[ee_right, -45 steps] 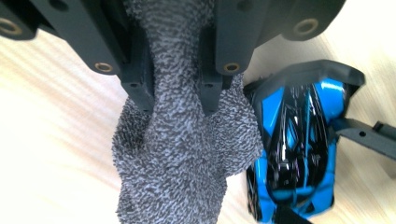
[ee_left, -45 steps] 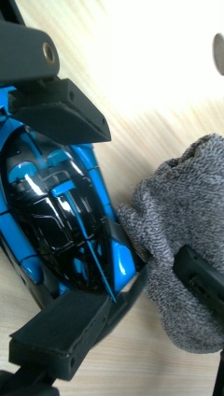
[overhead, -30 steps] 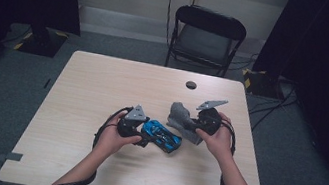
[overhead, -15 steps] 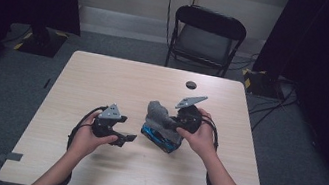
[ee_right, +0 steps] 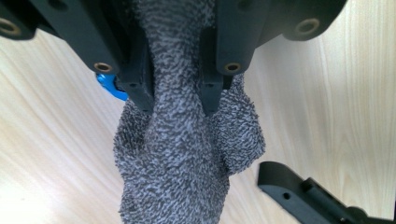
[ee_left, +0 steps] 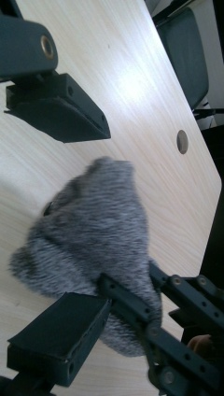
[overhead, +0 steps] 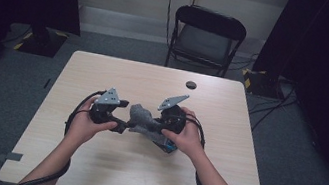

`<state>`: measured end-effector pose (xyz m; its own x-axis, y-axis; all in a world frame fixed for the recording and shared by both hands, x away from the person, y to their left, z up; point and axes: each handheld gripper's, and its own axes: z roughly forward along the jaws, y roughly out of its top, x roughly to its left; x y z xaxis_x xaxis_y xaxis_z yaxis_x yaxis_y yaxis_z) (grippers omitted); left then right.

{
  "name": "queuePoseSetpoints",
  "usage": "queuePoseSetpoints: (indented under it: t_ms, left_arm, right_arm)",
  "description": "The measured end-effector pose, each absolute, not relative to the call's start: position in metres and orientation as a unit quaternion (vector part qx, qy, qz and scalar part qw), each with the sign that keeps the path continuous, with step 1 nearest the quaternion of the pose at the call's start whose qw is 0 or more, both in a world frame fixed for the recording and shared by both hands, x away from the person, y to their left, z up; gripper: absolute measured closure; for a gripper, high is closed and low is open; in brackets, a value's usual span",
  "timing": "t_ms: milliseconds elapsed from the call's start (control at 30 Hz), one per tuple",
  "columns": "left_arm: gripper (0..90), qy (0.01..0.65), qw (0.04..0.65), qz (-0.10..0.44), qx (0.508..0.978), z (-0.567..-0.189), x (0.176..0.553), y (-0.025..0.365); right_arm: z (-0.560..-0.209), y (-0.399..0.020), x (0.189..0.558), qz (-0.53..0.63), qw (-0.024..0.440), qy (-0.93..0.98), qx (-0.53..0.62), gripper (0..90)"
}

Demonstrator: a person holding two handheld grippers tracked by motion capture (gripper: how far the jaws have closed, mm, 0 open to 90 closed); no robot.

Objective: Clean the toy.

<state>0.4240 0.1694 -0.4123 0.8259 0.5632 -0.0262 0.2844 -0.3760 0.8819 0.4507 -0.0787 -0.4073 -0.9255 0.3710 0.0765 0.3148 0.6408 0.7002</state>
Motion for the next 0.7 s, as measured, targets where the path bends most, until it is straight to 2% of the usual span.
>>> queuePoseSetpoints:
  t_ms: [367, 467, 600, 700]
  left_arm:
    - [17.6, 0.238, 0.476, 0.11, 0.839, -0.428, 0.429, 0.157]
    - [32.4, 0.24, 0.464, 0.108, 0.846, -0.43, 0.43, 0.16]
    - [43.5, 0.245, 0.454, 0.101, 0.851, -0.432, 0.428, 0.16]
    - [56.9, 0.243, 0.448, 0.101, 0.854, -0.432, 0.426, 0.159]
  right_arm:
    - [-0.412, -0.068, 0.449, 0.367, 0.024, 0.915, 0.163, 72.2]
    - [-0.413, -0.068, 0.449, 0.363, 0.025, 0.918, 0.16, 72.3]
    - [-0.412, -0.067, 0.45, 0.37, 0.022, 0.914, 0.164, 72.6]
    - [-0.412, -0.065, 0.45, 0.369, 0.025, 0.914, 0.166, 72.7]
